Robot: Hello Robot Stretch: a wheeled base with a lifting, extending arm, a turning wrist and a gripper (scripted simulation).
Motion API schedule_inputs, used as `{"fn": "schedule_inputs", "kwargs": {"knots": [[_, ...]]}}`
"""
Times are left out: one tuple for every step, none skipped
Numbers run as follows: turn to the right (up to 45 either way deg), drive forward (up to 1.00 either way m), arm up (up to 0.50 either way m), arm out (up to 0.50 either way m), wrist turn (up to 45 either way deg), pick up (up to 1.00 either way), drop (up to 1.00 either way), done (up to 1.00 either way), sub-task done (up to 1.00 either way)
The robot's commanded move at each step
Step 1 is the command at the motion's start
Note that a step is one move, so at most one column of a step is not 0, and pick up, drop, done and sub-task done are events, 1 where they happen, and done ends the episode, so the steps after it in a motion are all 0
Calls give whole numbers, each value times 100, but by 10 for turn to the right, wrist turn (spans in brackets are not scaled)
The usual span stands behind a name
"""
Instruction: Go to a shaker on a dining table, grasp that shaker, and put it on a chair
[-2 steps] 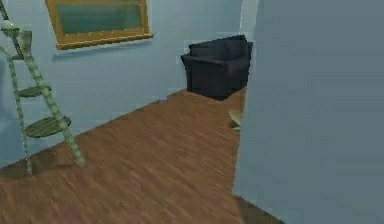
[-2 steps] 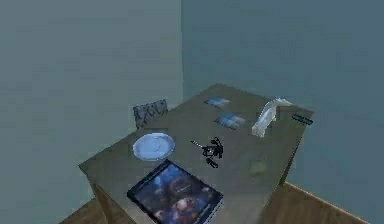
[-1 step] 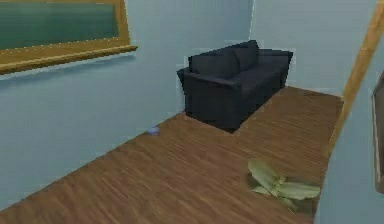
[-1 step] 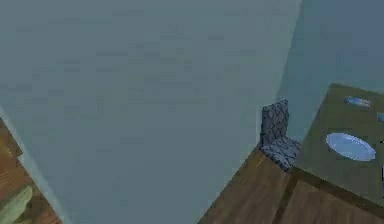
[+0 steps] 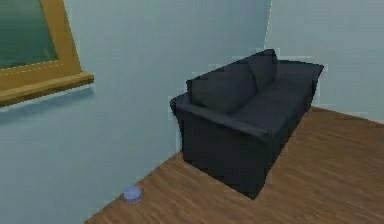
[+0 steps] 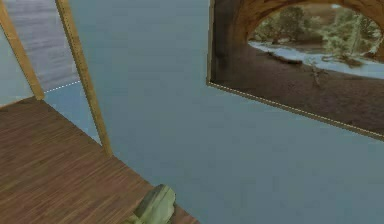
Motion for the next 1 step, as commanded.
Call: {"fn": "schedule_inputs", "kwargs": {"knots": [[30,0,0,0,0,0,0,0,0]]}}
